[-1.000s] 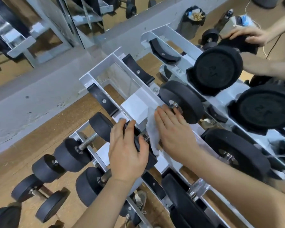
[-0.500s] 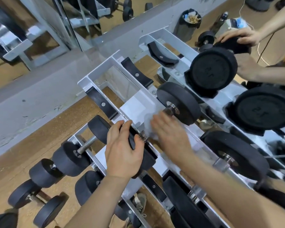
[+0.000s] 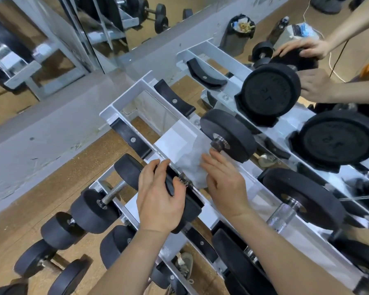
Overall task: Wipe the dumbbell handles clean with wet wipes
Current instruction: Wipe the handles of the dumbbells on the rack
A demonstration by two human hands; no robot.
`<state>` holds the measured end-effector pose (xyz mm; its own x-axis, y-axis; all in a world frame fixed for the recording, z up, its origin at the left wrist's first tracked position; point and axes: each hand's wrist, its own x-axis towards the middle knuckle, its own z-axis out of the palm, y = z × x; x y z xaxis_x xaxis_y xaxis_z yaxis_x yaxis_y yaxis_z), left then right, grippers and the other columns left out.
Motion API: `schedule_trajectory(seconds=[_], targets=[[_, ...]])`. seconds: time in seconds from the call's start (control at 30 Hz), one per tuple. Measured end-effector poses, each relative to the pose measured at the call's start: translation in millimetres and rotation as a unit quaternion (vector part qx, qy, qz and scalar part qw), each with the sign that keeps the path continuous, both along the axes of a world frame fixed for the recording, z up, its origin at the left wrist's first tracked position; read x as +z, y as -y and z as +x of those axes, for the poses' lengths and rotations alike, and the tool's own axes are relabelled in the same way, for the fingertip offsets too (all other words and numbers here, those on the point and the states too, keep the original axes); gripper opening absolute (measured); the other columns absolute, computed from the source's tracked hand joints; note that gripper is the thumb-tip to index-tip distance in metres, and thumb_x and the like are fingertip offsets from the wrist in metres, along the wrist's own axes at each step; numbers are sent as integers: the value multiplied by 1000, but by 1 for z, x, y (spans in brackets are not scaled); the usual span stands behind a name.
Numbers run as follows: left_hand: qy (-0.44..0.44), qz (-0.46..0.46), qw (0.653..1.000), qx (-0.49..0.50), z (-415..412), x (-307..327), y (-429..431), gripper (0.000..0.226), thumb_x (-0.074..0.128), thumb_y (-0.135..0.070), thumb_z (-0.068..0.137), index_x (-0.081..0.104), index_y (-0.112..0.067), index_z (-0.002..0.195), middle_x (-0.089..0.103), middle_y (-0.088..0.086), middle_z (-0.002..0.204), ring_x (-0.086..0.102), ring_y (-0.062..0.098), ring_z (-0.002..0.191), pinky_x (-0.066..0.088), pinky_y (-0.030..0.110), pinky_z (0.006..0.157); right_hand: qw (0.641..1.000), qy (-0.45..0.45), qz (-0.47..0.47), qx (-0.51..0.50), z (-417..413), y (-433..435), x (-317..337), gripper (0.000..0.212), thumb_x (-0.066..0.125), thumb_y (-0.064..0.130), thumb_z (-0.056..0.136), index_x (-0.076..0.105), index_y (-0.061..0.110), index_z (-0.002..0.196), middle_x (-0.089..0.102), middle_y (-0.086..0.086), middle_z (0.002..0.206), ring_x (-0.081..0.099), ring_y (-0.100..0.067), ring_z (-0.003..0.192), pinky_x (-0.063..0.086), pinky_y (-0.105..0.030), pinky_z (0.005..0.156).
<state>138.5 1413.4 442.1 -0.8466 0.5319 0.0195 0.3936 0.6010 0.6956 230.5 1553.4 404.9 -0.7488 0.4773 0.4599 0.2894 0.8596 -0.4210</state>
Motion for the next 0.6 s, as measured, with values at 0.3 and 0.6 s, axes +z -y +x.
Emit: schedule_trajectory(seconds=[0.3, 0.6], targets=[[-1, -2, 1000, -4, -1, -1, 0, 62, 31, -46, 85, 56, -14, 132, 47, 1, 135, 37, 15, 132, 15, 8, 99, 995, 46, -29, -87, -24, -10, 10, 35, 41, 16, 92, 68, 5, 112, 66, -5, 124, 52, -20, 128, 51, -45, 91], [4, -2, 1000, 3, 0, -1, 0, 61, 32, -47, 84, 57, -17, 131, 47, 0, 136, 38, 16, 132, 24, 20, 101, 941, 41, -225, -251, -23, 5, 51, 19, 53, 18, 92, 70, 12, 85, 68, -1, 74, 59, -16, 65, 38, -8, 57]])
